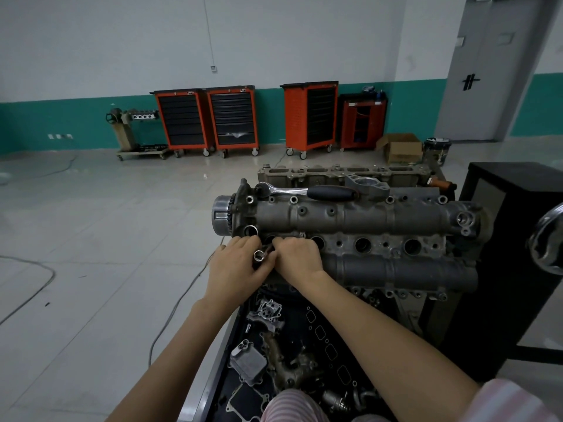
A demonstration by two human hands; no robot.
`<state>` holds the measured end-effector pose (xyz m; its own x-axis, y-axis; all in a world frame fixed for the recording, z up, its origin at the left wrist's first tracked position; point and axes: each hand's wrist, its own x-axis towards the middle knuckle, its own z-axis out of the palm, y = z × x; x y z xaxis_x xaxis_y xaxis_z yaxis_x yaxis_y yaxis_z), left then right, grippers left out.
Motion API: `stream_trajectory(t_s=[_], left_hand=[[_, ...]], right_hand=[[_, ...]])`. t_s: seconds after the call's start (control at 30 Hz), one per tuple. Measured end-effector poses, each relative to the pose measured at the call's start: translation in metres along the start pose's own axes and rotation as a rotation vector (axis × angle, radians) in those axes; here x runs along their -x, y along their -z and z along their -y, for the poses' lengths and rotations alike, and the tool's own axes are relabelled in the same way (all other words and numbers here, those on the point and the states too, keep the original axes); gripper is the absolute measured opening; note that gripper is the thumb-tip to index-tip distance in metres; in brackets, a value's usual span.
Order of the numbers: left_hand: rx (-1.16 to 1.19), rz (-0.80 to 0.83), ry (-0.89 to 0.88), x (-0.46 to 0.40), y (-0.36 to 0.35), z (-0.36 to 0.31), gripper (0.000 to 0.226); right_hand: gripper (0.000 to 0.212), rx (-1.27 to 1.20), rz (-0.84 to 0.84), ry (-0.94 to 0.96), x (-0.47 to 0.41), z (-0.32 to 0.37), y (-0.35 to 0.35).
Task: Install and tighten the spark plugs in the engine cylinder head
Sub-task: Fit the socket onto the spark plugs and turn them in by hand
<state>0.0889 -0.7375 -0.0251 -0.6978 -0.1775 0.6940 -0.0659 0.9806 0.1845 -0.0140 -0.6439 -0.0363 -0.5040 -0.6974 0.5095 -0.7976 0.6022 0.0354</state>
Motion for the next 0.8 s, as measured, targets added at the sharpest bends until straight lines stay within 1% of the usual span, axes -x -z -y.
stream_trajectory(t_s=[0.13,0.33,0.53,0.67,0.77,0.8], left_hand=[[0.001,-0.019,0.036,-0.003,-0.001,-0.001,0.045],[0.0,-0.053,0.008,0.0,-0.005,0.0,0.043],[0.074,-0.07,0.003,0.004,-0.003,0.001,0.025],[0.106,-0.061,0.017,0.007,-0.005,0.001,0.026],[0.125,-0.07,0.023,0.007,-0.006,0.0,0.03],[0.12,-0.076,0.021,0.007,-0.007,0.0,0.032]], right_hand=[[0.025,-0.012,-0.017,-0.02,0.0,0.002,-0.002],[0.031,-0.044,-0.026,-0.07,-0.001,0.001,0.0],[0.026,0.025,-0.005,0.01,-0.004,0.001,0.002],[0.022,0.034,-0.002,0.052,-0.002,0.001,0.003],[0.011,0.005,-0.081,0.027,0.001,0.003,0.009],[0.013,0.007,-0.109,0.012,0.002,0.004,0.011]])
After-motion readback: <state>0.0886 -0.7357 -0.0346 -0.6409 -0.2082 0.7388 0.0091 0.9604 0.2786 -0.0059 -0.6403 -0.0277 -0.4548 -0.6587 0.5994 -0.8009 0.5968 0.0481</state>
